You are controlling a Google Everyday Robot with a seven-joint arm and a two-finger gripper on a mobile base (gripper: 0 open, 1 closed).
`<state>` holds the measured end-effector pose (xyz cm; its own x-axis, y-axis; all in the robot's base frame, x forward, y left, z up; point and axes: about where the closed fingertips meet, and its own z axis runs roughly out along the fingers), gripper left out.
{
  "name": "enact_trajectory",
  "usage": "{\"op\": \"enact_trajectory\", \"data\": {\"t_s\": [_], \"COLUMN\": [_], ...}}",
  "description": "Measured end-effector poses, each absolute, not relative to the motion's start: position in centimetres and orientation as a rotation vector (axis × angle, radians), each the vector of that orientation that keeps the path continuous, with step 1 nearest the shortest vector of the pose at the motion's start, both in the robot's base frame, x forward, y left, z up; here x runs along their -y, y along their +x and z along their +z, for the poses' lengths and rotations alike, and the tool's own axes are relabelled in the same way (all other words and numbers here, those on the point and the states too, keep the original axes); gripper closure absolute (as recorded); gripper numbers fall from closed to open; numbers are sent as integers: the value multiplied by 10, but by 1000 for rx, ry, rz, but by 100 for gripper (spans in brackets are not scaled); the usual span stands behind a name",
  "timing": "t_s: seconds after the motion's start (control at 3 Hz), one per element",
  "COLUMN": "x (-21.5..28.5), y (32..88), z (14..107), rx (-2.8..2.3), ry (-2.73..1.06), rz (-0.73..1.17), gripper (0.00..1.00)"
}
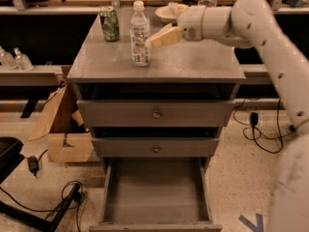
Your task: Place blue plastic bottle into bottom drawer
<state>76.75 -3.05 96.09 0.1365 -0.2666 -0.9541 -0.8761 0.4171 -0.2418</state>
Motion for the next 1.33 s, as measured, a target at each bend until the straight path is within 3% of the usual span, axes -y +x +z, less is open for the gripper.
{"op": "enact_trajectory", "data": {"t_s": [0.67, 1.0, 1.33], "x": [-16, -31, -43], "y": [804, 806, 808], "z": [943, 936, 929], "rx": [-1376, -1378, -1375], "ry": [-1054, -1046, -1039], "rz": [761, 804, 834], "gripper": [0, 18, 42]}}
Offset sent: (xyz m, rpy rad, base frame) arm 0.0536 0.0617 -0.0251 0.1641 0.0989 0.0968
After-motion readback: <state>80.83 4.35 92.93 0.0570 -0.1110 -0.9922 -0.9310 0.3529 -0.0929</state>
